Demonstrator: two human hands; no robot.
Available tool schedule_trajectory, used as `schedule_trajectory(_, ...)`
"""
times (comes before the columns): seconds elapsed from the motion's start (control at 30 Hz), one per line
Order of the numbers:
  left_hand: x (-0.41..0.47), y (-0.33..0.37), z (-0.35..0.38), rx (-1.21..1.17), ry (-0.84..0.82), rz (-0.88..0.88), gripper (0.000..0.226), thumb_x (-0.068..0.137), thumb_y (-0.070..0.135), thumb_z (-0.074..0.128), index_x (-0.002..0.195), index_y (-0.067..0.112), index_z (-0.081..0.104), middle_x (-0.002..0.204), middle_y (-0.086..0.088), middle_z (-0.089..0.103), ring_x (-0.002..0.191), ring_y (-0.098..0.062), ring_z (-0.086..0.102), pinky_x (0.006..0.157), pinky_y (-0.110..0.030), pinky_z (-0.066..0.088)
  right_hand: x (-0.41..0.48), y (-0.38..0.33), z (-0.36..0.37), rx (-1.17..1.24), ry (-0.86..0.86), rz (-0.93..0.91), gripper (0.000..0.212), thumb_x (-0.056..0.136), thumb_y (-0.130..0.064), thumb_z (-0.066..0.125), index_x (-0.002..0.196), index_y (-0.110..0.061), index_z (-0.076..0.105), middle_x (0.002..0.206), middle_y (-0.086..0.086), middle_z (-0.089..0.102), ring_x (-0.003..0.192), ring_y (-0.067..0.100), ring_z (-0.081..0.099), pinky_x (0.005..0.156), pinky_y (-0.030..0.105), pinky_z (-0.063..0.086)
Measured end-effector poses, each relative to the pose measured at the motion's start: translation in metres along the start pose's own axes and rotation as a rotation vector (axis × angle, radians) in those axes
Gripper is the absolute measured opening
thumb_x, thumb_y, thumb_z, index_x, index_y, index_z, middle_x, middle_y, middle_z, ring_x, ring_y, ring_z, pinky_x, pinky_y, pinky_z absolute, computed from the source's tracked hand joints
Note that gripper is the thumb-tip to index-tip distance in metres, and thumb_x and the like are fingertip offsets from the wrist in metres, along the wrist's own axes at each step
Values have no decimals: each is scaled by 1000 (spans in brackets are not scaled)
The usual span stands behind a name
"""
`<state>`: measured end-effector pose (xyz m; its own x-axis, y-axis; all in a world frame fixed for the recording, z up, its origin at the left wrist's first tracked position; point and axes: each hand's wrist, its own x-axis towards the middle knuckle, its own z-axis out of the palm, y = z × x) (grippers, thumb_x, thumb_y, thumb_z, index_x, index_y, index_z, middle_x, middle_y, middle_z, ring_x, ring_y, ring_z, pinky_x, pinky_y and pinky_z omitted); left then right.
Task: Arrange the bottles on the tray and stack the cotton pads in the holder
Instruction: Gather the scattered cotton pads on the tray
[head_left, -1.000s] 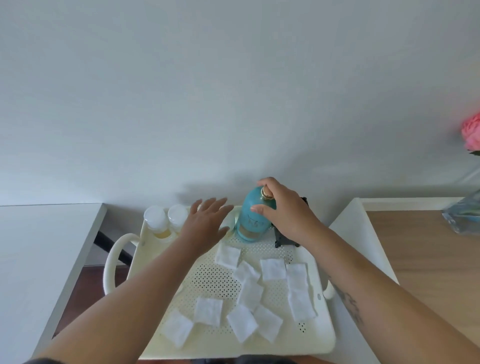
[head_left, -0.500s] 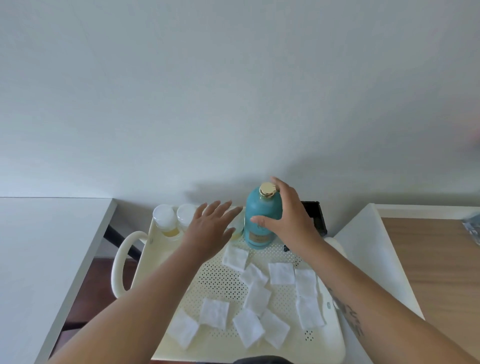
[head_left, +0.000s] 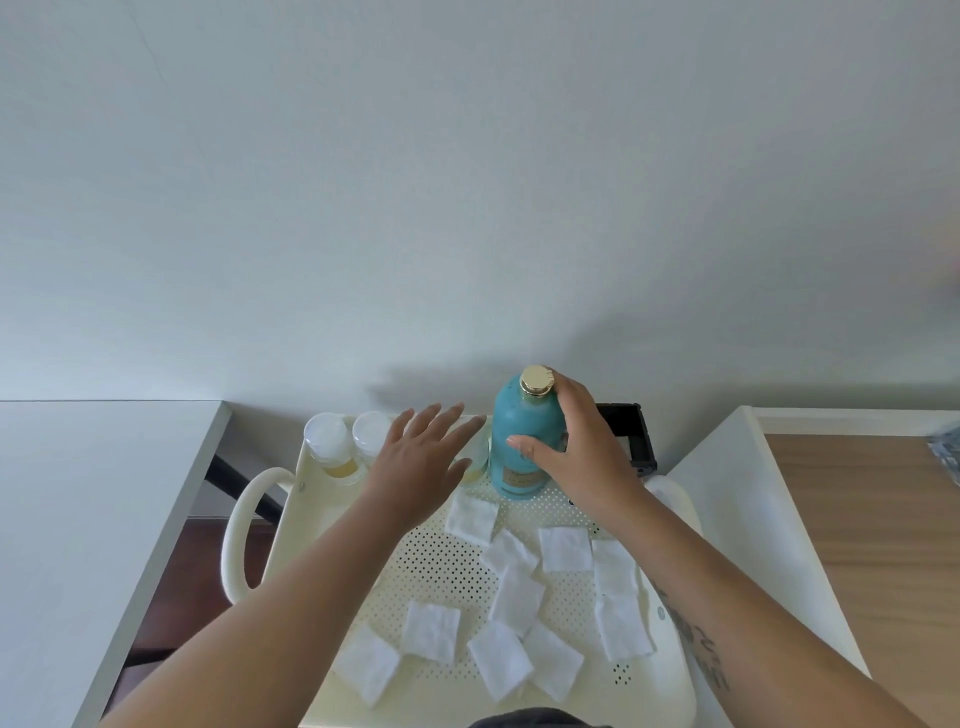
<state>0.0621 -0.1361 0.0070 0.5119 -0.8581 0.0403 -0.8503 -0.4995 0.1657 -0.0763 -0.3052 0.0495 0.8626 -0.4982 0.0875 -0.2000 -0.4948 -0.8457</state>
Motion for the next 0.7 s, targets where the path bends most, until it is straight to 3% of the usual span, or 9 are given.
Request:
schedule_trajectory(0.1,-3,0,-2,-36,11,11,61,99,40,48,154,31,23,160,2,30,148,-23,22,121,-43,11,-5,0,3,11,23,27,79,83,-36,73,146,-35,26,145,-14,37,132,-1,37,106,27,40)
schedule_trajectory(0.2,-12,-1,-7,-74,78,24,62,96,36,56,151,22,33,155,-1,39,146,-26,28,120,-44,16,-19,1,9,93,125,67,80,83,-27,74,148,-28,27,143,-12,38,133,3,37,107,29,41)
schedule_trajectory(0.3,-27,-6,-12,-117,145,-3,58,91,31,65,144,18,46,146,-3,51,138,-32,40,112,-48,30,-50,6,27,186,292,56,68,83,-19,74,140,-29,37,129,-28,39,123,-1,47,92,17,49)
schedule_trajectory(0.37,-39,-12,-14,-137,189,-30,51,88,27,69,135,15,55,135,-3,59,128,-34,48,105,-49,40,-74,13,44,139,313,65,53,83,-18,71,128,-30,46,119,-29,43,110,3,53,79,14,52)
schedule_trajectory(0.43,-52,-18,-13,-151,234,-54,39,85,21,72,122,12,63,123,-4,63,117,-33,53,96,-48,46,-89,20,60,48,240,108,32,85,-22,69,111,-32,53,107,-22,48,98,4,54,69,17,49)
schedule_trajectory(0.53,-70,-26,-10,-175,245,-117,27,84,15,73,109,10,65,109,-3,64,105,-31,55,90,-43,48,-90,28,77,-79,66,133,11,89,-25,64,99,-26,60,101,-19,53,92,2,54,72,16,45)
schedule_trajectory(0.7,-98,-44,-1,-245,145,-347,17,90,15,65,107,12,65,108,1,67,104,-24,59,82,-35,49,-71,28,98,-341,-143,114,23,95,-32,55,116,-23,60,116,-13,57,89,11,60,69,29,47)
